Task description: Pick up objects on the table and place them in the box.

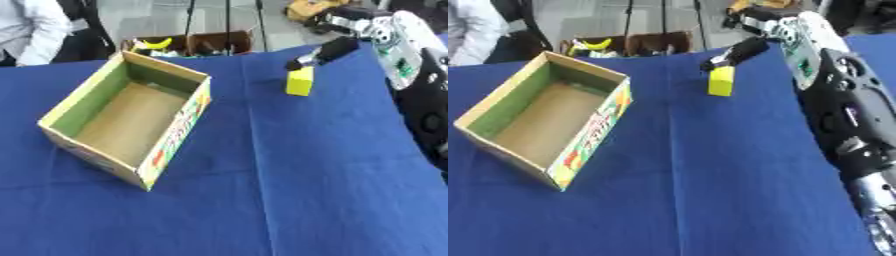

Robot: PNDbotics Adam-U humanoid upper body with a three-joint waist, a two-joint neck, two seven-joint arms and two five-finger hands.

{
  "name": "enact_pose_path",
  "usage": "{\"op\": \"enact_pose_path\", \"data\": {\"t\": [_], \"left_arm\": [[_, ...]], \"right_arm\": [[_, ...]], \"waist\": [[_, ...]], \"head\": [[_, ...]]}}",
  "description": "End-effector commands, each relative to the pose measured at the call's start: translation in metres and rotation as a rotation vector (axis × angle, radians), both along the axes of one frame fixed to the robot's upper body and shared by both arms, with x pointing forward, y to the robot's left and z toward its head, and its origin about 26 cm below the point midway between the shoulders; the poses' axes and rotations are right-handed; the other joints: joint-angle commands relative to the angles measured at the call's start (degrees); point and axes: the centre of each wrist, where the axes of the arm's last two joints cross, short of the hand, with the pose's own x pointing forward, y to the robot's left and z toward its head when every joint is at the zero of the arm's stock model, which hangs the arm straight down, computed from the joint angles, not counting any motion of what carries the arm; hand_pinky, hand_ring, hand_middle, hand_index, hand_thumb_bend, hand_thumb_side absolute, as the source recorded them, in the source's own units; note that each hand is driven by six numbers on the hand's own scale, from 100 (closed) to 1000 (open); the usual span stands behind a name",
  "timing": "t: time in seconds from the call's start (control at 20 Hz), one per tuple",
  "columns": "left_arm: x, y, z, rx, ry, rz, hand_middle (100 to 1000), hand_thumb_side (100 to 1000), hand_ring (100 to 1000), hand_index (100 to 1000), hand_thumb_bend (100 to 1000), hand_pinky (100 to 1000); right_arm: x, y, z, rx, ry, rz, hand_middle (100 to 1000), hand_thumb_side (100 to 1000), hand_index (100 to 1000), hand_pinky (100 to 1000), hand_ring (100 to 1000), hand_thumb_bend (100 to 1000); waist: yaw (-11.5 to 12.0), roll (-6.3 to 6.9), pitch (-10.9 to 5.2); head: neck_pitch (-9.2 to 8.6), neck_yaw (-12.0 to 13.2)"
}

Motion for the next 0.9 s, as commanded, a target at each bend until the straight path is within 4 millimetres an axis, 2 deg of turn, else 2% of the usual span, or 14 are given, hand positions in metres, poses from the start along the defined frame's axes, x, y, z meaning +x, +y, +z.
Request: {"op": "enact_pose_path", "data": {"t": [0.05,0.45,0.9], "left_arm": [[-0.002,0.000,0.007,0.020,-0.020,-0.006,616,974,583,895,107,399],[-0.001,-0.001,0.007,0.018,-0.022,-0.009,616,973,583,894,103,398],[0.000,-0.003,0.007,0.019,-0.023,-0.017,616,974,583,894,100,398]], "right_arm": [[-0.003,-0.003,0.018,-0.017,0.009,0.003,913,690,983,893,1000,700],[0.000,-0.010,0.009,-0.017,0.055,-0.044,907,662,989,886,1000,669],[0.005,-0.009,0.000,-0.015,-0.015,-0.100,903,580,987,866,1000,477]], "waist": [[0.0,-0.03,-0.96],[-0.1,0.04,-0.53],[0.4,0.16,0.29]], "head": [[-0.81,-0.1],[-1.09,-0.1],[-1.82,-0.7]]}}
